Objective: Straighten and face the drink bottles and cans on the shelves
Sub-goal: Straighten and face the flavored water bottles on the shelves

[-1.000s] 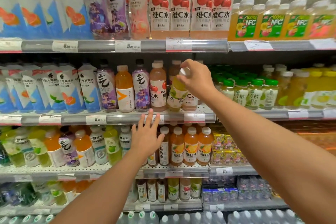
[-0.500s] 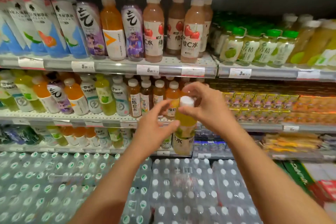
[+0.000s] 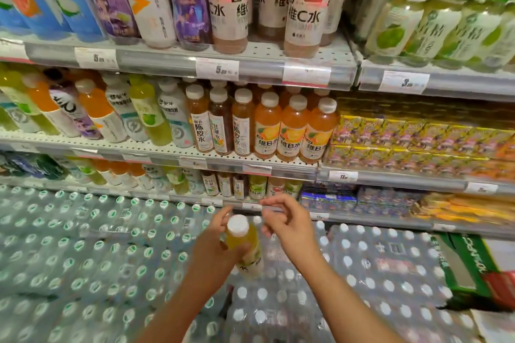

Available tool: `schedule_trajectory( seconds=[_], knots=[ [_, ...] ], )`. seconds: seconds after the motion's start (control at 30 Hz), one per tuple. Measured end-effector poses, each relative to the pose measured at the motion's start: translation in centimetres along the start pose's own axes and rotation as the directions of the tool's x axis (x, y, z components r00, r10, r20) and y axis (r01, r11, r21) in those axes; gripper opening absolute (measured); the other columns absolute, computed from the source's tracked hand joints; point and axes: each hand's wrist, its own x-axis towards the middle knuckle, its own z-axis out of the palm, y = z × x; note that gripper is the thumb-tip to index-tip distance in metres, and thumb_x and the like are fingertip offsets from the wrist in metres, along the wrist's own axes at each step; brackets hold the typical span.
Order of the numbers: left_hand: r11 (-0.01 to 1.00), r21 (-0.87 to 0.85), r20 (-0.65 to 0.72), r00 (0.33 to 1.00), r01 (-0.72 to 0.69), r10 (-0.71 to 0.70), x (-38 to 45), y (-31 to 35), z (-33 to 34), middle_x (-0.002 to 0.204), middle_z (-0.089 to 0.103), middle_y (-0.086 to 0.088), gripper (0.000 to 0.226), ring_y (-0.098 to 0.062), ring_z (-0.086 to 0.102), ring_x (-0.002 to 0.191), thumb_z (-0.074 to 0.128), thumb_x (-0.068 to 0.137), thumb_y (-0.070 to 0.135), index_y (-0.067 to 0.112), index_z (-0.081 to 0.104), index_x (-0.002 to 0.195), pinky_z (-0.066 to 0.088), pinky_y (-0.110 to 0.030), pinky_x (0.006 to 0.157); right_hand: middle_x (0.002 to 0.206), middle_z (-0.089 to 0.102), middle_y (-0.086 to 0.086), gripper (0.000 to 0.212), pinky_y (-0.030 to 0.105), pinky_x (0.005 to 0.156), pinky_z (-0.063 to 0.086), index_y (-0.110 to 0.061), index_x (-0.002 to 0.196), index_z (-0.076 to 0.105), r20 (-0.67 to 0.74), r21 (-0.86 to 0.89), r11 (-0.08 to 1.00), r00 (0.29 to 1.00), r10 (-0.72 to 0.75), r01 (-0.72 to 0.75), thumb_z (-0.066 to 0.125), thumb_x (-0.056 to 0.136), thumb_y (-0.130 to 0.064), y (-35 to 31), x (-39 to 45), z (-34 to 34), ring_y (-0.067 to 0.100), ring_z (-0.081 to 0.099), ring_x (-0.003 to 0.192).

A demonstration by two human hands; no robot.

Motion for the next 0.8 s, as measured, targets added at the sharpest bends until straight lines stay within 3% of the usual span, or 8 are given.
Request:
schedule_trajectory(
  seconds=[0.07,0.13,0.2,0.3,0.47,0.63,0.73,0.8],
  knots=[
    [0.998,0.054,-0.025,0.999,0.024,-0.023,-0.2,-1.4,-0.2,0.113,0.064,0.033,0.071,0.008,0.061,0.105,0.090,0.073,0.019,0.048,0.056,0.129,0.055,-0.022,0.078,0.096,0.074,0.008,0.011,0.042,0.064,0.059,-0.022,0.104,0.067,-0.105,-0.178,0.976,0.989,0.106,-0.123,0.065,0.096,-0.015,3.4,2.8,-1.2,0.022,0.069,0.064],
    [0.995,0.084,-0.044,0.998,0.050,-0.046,-0.5,-2.4,-0.4,0.113,0.060,0.039,0.064,0.005,0.061,0.104,0.090,0.074,0.018,0.050,0.059,0.120,0.050,-0.013,0.075,0.117,0.071,0.008,0.026,0.043,0.078,0.057,-0.018,0.123,0.063,-0.142,-0.449,0.873,0.980,0.139,-0.189,0.062,0.097,-0.018,6.2,6.4,-2.6,0.025,0.071,0.085],
    [0.992,0.114,-0.074,0.996,0.062,-0.054,-0.8,-3.0,-0.7,0.112,0.061,0.038,0.059,0.007,0.060,0.104,0.090,0.074,0.020,0.049,0.060,0.115,0.049,-0.011,0.074,0.132,0.060,0.011,0.038,0.042,0.091,0.051,-0.010,0.134,0.056,-0.100,-0.643,0.754,0.991,0.091,-0.134,0.062,0.097,-0.019,8.3,10.3,-3.3,0.031,0.062,0.111],
    [0.990,0.104,-0.106,0.991,0.091,-0.079,-1.0,-3.3,-1.4,0.111,0.067,0.030,0.052,0.002,0.062,0.103,0.087,0.078,0.020,0.043,0.062,0.117,0.051,-0.017,0.076,0.124,0.057,0.019,0.035,0.043,0.088,0.050,-0.004,0.123,0.056,-0.018,-0.828,0.552,0.989,0.146,-0.097,0.059,0.099,-0.029,10.6,14.7,-2.7,0.037,0.057,0.114],
    [0.982,0.178,-0.077,0.996,0.058,-0.045,-1.0,-3.4,-1.9,0.109,0.070,0.026,0.045,-0.005,0.068,0.097,0.082,0.085,0.019,0.043,0.061,0.118,0.057,-0.034,0.079,0.104,0.070,0.020,0.038,0.035,0.074,0.048,-0.002,0.104,0.064,0.001,-0.906,0.415,0.979,0.205,-0.086,0.054,0.102,-0.038,13.4,19.2,-1.6,0.037,0.066,0.099],
    [0.951,0.299,-0.053,0.997,0.072,-0.058,0.2,-4.2,-1.0,0.102,0.067,0.033,0.050,0.001,0.066,0.090,0.081,0.086,0.027,0.056,0.051,0.113,0.052,-0.020,0.074,0.093,0.068,0.011,0.048,0.033,0.072,0.046,-0.009,0.097,0.070,-0.042,-0.934,0.341,0.981,0.188,-0.105,0.046,0.103,-0.050,15.2,20.8,-2.0,0.033,0.066,0.098],
    [0.931,0.359,-0.018,0.997,0.071,-0.068,1.1,-4.2,0.0,0.105,0.068,0.025,0.046,-0.003,0.067,0.088,0.078,0.088,0.031,0.050,0.049,0.118,0.052,-0.025,0.070,0.079,0.064,0.009,0.045,0.033,0.066,0.046,-0.013,0.079,0.062,-0.044,-0.909,0.407,0.993,0.110,-0.085,0.055,0.099,-0.052,15.3,20.0,-1.9,0.033,0.067,0.087],
    [0.923,0.378,-0.025,0.998,0.068,-0.063,2.0,-4.0,0.8,0.107,0.068,0.020,0.045,-0.005,0.067,0.090,0.077,0.088,0.030,0.043,0.051,0.122,0.052,-0.024,0.067,0.080,0.066,0.009,0.037,0.035,0.067,0.049,-0.015,0.080,0.058,-0.020,-0.875,0.483,0.998,0.053,-0.043,0.063,0.095,-0.048,15.3,18.5,-2.2,0.032,0.068,0.083]
  ],
)
